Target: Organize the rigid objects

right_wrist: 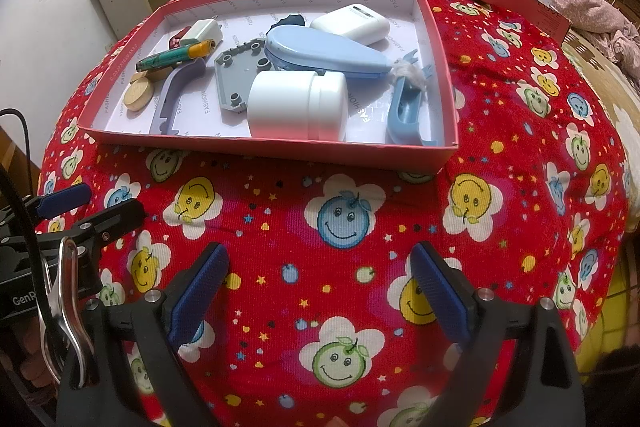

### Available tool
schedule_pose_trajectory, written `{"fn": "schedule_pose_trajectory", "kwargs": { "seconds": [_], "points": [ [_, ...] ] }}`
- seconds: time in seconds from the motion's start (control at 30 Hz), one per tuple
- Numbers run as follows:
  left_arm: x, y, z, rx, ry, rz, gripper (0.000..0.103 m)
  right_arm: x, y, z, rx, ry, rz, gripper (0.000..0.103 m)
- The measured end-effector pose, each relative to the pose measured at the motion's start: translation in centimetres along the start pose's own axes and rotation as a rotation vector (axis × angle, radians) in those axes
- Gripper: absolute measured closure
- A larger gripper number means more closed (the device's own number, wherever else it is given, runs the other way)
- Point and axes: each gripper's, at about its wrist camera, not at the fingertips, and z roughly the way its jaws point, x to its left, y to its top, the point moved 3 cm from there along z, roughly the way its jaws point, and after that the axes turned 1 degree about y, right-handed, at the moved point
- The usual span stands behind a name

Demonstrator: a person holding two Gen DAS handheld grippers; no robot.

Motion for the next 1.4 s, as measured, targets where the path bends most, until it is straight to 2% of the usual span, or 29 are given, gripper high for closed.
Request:
{"fn": "schedule_pose_trajectory", "kwargs": {
  "seconds": [1.4],
  "points": [
    [-0.07, 0.04, 0.35, 0.011, 0.012, 0.007, 0.015, 0.02, 0.00, 0.02, 0.001, 0.000, 0.000, 0.007]
  ]
}}
